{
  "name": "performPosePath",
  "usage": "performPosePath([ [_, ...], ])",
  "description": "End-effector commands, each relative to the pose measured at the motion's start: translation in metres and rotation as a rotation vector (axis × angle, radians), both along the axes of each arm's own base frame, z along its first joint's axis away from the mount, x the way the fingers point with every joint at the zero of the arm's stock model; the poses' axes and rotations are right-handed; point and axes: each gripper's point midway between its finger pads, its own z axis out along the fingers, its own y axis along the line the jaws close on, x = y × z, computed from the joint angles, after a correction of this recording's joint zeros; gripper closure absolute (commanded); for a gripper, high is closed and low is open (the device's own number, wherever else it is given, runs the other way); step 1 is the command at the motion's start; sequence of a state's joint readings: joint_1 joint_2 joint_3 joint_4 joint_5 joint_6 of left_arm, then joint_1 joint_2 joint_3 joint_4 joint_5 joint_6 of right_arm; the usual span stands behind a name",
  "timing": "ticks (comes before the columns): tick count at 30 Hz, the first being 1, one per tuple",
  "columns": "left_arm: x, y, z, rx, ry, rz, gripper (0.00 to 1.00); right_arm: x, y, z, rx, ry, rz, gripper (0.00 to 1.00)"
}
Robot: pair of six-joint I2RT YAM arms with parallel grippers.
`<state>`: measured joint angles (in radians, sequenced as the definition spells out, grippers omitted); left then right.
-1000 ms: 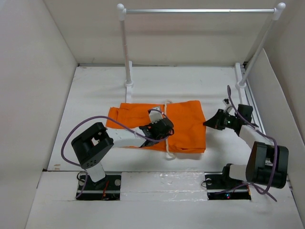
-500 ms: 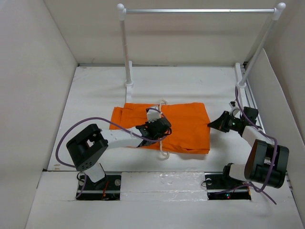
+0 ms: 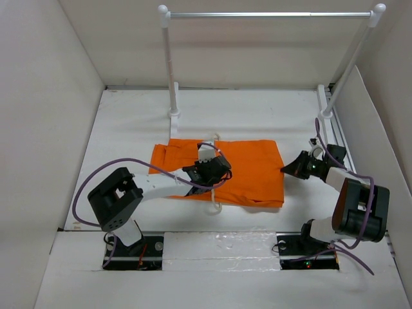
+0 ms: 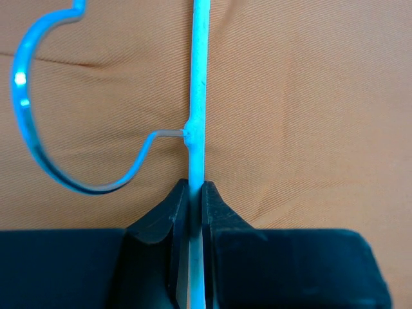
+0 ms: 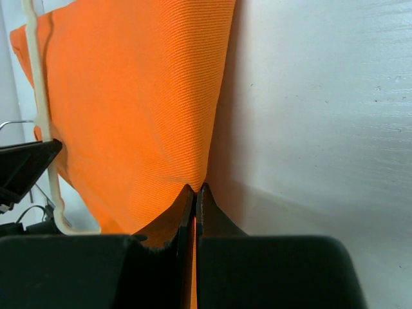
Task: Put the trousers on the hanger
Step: Place trousers on hanger
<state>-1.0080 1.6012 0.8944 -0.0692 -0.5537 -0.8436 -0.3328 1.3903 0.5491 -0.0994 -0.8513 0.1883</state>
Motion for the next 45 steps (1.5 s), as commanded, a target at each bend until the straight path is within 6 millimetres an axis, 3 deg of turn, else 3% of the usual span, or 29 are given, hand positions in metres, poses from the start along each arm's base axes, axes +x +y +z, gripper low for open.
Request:
performPosePath([
  [1,0.009,0.012,0.032,0.039,-0.090,-0.015,1.00,0.029,-0.011,0.009,-0.095,-0.093,-0.023,1.00],
  [6,0.006,-0.007,0.046,0.062,-0.106,-0.073,1.00,0.034,-0.011,0.002,-0.101,-0.098,-0.030,1.00],
  [11,0.005,-0.010,0.061,0.029,-0.120,-0.088,1.00,0.034,-0.014,0.002,-0.112,-0.096,-0.048,1.00],
  [14,0.008,-0.013,0.080,-0.009,-0.142,-0.074,1.00,0.034,-0.012,0.009,-0.120,-0.105,-0.042,0.85],
  [15,0.009,-0.012,0.086,-0.008,-0.147,-0.066,1.00,0.033,-0.011,0.016,-0.126,-0.122,-0.037,0.69],
  [16,0.010,-0.013,0.094,-0.015,-0.152,-0.063,1.00,0.032,-0.008,0.022,-0.137,-0.128,-0.012,0.62],
  [17,0.014,-0.018,0.125,-0.040,-0.186,-0.070,1.00,0.026,-0.004,0.038,-0.152,-0.136,0.021,0.46],
  [18,0.014,-0.018,0.126,-0.040,-0.187,-0.070,1.00,0.026,-0.004,0.047,-0.175,-0.182,0.029,0.46],
  [19,0.016,-0.020,0.139,-0.052,-0.202,-0.069,1.00,0.030,-0.002,0.071,-0.196,-0.236,0.045,0.42],
  [21,0.018,-0.023,0.182,-0.102,-0.243,-0.075,1.00,0.018,0.008,0.100,-0.206,-0.264,0.071,0.35],
  [22,0.019,-0.023,0.200,-0.123,-0.264,-0.075,1.00,0.011,0.015,0.132,-0.220,-0.350,0.074,0.32],
  [23,0.018,-0.024,0.223,-0.157,-0.283,-0.080,1.00,0.008,0.022,0.161,-0.218,-0.413,0.081,0.31],
  [26,0.014,-0.021,0.264,-0.225,-0.326,-0.090,1.00,-0.025,0.066,0.222,-0.123,-0.513,0.145,0.28],
  [27,0.013,-0.020,0.272,-0.239,-0.334,-0.090,1.00,-0.034,0.080,0.234,-0.072,-0.508,0.153,0.27],
  [28,0.013,-0.019,0.278,-0.253,-0.339,-0.083,1.00,-0.050,0.106,0.245,-0.026,-0.523,0.231,0.27],
  [29,0.012,-0.018,0.287,-0.270,-0.348,-0.082,1.00,-0.056,0.116,0.264,0.001,-0.578,0.228,0.25],
  [31,0.012,-0.019,0.295,-0.290,-0.361,-0.085,1.00,-0.072,0.141,0.284,0.118,-0.576,0.252,0.24],
  [32,0.012,-0.021,0.299,-0.307,-0.369,-0.090,1.00,-0.083,0.164,0.297,0.175,-0.608,0.302,0.23],
  [35,0.014,-0.029,0.304,-0.328,-0.368,-0.099,1.00,-0.106,0.205,0.314,0.279,-0.589,0.374,0.21],
  [39,0.015,-0.038,0.307,-0.368,-0.362,-0.101,1.00,-0.112,0.248,0.313,0.299,-0.547,0.400,0.18],
  [42,0.013,-0.039,0.309,-0.403,-0.361,-0.100,1.00,-0.114,0.267,0.312,0.347,-0.552,0.397,0.18],
  [45,0.010,-0.040,0.309,-0.428,-0.363,-0.109,1.00,-0.102,0.278,0.297,0.317,-0.535,0.390,0.18],
])
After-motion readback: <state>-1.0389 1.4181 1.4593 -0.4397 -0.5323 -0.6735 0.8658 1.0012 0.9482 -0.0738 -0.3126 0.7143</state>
